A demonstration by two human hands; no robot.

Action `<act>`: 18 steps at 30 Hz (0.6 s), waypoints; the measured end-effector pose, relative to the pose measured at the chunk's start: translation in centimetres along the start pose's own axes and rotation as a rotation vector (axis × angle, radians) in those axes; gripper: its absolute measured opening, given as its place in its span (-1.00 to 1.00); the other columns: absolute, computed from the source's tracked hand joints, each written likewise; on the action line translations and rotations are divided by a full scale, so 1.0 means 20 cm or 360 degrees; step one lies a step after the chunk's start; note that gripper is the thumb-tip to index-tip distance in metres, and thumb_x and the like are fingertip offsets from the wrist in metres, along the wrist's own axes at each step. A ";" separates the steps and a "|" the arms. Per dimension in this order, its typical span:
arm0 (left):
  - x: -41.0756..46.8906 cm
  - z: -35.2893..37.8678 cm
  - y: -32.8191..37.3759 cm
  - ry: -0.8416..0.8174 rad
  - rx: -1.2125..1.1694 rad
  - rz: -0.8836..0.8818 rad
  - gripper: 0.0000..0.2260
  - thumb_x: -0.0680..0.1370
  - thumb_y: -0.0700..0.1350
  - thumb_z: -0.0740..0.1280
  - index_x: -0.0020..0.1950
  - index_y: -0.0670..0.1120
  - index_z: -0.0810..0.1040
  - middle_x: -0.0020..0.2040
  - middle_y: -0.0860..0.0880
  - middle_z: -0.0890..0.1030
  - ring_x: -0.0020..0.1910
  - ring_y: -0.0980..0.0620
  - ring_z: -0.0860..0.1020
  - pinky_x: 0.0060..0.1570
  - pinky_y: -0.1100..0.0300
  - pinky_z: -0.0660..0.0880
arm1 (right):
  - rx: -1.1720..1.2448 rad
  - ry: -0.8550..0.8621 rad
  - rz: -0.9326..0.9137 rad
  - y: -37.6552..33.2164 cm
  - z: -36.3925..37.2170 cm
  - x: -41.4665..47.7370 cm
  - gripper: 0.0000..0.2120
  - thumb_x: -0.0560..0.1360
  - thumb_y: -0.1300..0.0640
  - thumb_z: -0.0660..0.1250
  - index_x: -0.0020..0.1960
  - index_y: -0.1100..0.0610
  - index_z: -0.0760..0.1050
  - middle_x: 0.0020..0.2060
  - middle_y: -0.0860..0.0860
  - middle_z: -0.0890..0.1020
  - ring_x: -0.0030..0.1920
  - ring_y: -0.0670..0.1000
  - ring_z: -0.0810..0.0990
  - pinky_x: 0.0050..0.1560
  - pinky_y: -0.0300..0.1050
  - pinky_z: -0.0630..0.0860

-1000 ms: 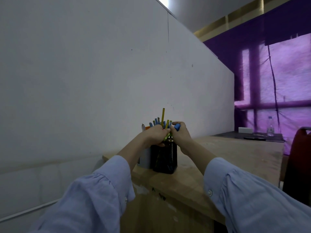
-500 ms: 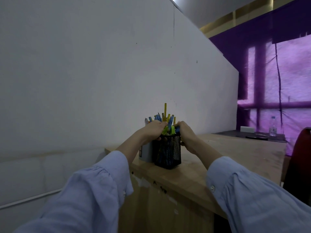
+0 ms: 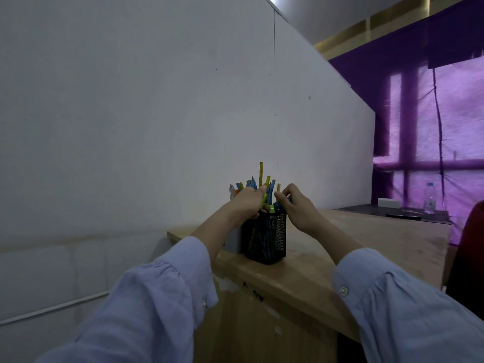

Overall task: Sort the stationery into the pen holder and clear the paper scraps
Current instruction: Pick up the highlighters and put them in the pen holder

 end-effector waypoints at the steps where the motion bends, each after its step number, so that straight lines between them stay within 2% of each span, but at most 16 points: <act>1: 0.00 0.00 0.00 0.0018 0.0002 -0.0005 -0.64 0.66 0.06 0.00 0.10 -0.17 0.45 -0.23 -0.04 0.57 -0.27 0.08 0.46 -0.31 0.25 0.38 | 0.0009 -0.0018 0.0010 0.00 0.00 0.00 -0.72 0.63 -0.06 0.10 -0.05 0.16 0.32 -0.31 -0.07 0.49 -0.30 -0.06 0.41 -0.30 -0.18 0.30; 7: -0.01 0.03 0.00 0.0036 0.0005 -0.0003 -0.60 0.66 0.07 -0.03 0.17 -0.17 0.45 -0.24 -0.04 0.56 -0.27 0.08 0.46 -0.30 0.23 0.37 | -0.0038 -0.0022 -0.0049 -0.01 -0.01 0.00 -0.63 0.63 -0.08 0.06 -0.08 0.21 0.39 -0.24 0.11 0.47 -0.24 0.02 0.37 -0.21 -0.07 0.27; 10: -0.01 0.04 0.00 0.0047 0.0020 0.0030 -0.61 0.66 0.06 -0.05 0.19 -0.15 0.43 -0.22 -0.05 0.55 -0.27 0.08 0.45 -0.32 0.24 0.37 | -0.0010 -0.0042 -0.0049 -0.02 -0.01 0.00 -0.62 0.62 -0.09 0.10 -0.20 0.17 0.41 -0.30 0.09 0.45 -0.26 0.03 0.36 -0.22 -0.08 0.26; 14: -0.02 0.05 -0.01 0.0115 0.0159 0.0103 -0.59 0.66 0.09 -0.07 0.19 -0.15 0.43 -0.08 -0.10 0.52 -0.20 0.04 0.44 -0.22 0.16 0.38 | -0.0079 -0.0115 -0.0018 -0.02 0.03 -0.01 -0.51 0.64 -0.05 0.04 -0.10 0.37 0.46 -0.22 0.26 0.49 -0.21 0.09 0.39 -0.19 -0.06 0.24; 16: -0.01 0.05 -0.03 0.0131 0.0183 0.0101 -0.59 0.65 0.10 -0.07 0.24 -0.13 0.40 0.00 -0.09 0.49 -0.11 0.02 0.43 -0.08 0.12 0.38 | -0.0048 -0.0140 0.0044 -0.02 0.03 0.00 -0.59 0.67 0.02 0.01 -0.04 0.33 0.45 -0.14 0.24 0.52 -0.14 0.08 0.42 -0.12 -0.06 0.30; 18: -0.01 0.06 -0.03 0.0154 0.0210 0.0121 -0.60 0.65 0.11 -0.06 0.25 -0.11 0.38 -0.03 -0.04 0.45 -0.09 0.03 0.42 -0.02 0.11 0.36 | 0.0175 -0.0165 0.0210 -0.01 0.03 0.01 -0.76 0.65 0.09 0.02 0.03 0.18 0.42 -0.11 0.06 0.51 -0.13 -0.01 0.45 -0.08 -0.11 0.38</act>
Point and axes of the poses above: each hand's wrist, its own x-axis towards the middle knuckle, its own z-axis out of the palm, y = z × x, the point moved 3 cm from there along x, towards the middle knuckle
